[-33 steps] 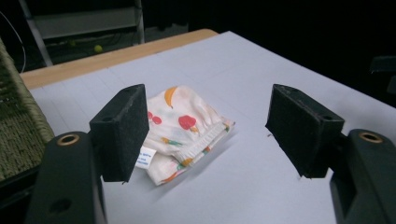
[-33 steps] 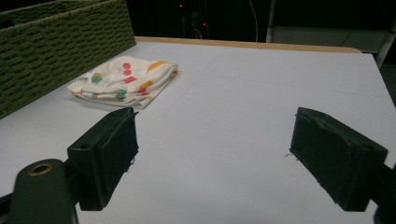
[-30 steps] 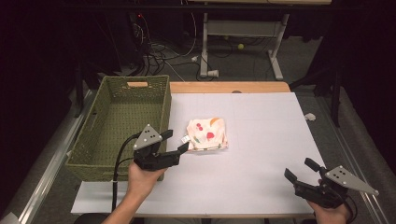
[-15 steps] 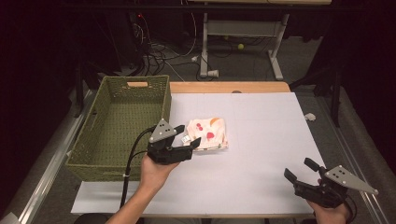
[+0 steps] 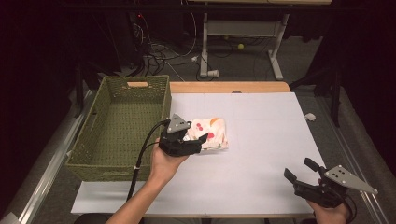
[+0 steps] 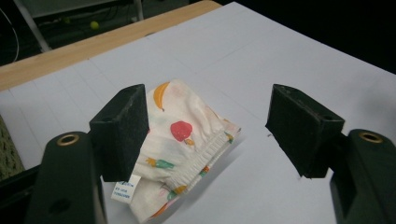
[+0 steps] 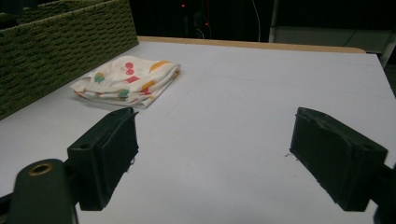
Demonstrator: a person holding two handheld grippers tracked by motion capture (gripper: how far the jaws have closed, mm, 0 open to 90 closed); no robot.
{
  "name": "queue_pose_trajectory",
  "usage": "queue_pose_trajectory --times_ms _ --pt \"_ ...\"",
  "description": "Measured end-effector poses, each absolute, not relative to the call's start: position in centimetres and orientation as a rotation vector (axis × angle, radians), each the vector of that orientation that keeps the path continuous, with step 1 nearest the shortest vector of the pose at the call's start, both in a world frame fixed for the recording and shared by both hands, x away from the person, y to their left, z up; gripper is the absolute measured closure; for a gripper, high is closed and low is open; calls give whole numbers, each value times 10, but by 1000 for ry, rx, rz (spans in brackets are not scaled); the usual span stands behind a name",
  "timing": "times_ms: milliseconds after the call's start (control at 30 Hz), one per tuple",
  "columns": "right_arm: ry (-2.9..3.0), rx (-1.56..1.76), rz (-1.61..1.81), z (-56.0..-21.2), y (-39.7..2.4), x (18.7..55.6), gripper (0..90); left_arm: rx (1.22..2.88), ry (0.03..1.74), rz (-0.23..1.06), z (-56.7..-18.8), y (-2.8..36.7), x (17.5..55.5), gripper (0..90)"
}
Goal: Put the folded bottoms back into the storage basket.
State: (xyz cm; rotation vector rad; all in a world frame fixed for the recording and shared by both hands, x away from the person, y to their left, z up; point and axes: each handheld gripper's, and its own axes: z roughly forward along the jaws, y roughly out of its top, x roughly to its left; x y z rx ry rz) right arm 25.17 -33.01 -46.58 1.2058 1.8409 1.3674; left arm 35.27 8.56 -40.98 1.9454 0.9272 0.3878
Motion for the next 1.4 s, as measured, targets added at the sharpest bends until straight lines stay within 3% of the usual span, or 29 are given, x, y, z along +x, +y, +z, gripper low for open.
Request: queue_pose_trajectory --times_ms 500,1400 --pt "1854 1202 1367 -466 -330 253 153 2030 1030 351 -411 55 395 276" --pt "1872 1188 1368 -466 -328 253 153 2168 1275 236 -442 46 481 251"
